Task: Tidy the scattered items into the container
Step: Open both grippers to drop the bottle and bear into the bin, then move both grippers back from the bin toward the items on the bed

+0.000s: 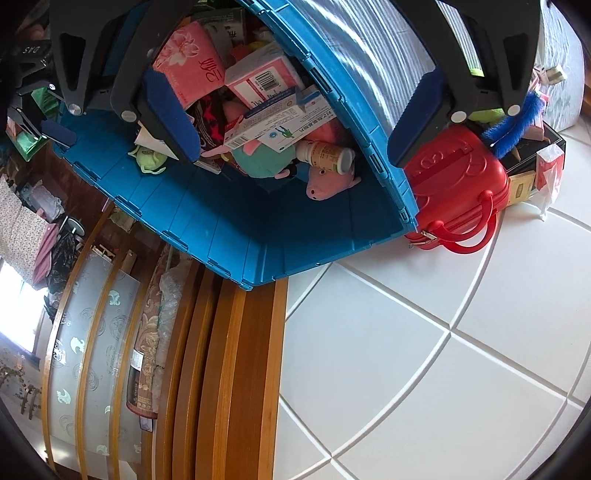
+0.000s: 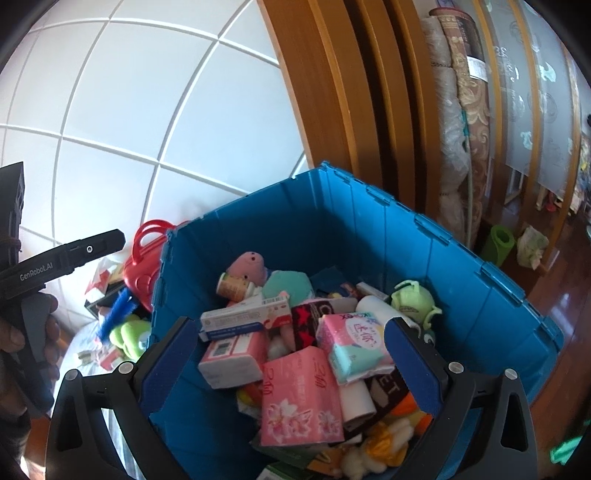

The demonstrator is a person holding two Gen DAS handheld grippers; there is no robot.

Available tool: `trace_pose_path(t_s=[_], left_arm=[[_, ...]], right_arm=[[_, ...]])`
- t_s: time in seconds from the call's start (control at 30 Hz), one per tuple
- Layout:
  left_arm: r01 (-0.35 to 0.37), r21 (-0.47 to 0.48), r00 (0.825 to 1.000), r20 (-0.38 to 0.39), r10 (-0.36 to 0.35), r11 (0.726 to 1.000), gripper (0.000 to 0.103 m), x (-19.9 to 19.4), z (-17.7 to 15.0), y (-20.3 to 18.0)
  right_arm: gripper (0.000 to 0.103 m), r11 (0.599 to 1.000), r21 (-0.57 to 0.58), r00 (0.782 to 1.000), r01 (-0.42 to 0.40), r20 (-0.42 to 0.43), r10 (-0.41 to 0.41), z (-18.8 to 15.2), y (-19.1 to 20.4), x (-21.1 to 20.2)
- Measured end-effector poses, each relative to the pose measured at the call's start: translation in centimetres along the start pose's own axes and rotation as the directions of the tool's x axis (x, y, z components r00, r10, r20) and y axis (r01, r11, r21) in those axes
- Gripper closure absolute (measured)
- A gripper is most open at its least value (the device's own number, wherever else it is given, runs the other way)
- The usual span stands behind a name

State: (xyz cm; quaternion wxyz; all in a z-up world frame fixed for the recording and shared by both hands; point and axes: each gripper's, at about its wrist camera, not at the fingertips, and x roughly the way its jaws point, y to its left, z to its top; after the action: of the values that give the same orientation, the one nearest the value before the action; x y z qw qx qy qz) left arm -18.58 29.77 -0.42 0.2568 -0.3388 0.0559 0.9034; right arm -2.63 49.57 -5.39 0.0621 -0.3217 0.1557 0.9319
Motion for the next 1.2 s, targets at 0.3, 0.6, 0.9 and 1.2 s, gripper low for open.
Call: trace_pose_path(t_s=[0.3, 0.6, 0.9, 1.2], left_arm=[[-0.023, -0.008, 0.999, 0.022, 0.023, 1.0, 0.0, -2.5, -0.7, 1.4], [-0.069, -0.043, 0.997, 0.019, 0.07, 0.997, 0.0, -4.2, -2.3, 4.0], [-0.107, -0.064, 0.993, 0.04, 0.11, 0.992, 0.0, -7.2, -4.0, 7.8], [-0.152, -0.123, 0.987, 0.026, 0.157, 0.981, 0.0, -10.1, -7.5, 15.6]], right_arm=[[0.0, 0.999, -0.028, 0.999, -0.032, 0.01, 0.032, 0.0, 2.1, -0.4], [0.0, 0.993, -0.072, 0.996, -0.088, 0.009, 0.089, -0.2, 5.1, -0.2], [0.0, 0.985, -0.118, 0.992, -0.125, 0.019, 0.128, -0.9, 9.6, -0.6], [0.0, 0.978, -0.159, 0.99, -0.138, -0.002, 0.14, -3.2, 16.8, 0.0]])
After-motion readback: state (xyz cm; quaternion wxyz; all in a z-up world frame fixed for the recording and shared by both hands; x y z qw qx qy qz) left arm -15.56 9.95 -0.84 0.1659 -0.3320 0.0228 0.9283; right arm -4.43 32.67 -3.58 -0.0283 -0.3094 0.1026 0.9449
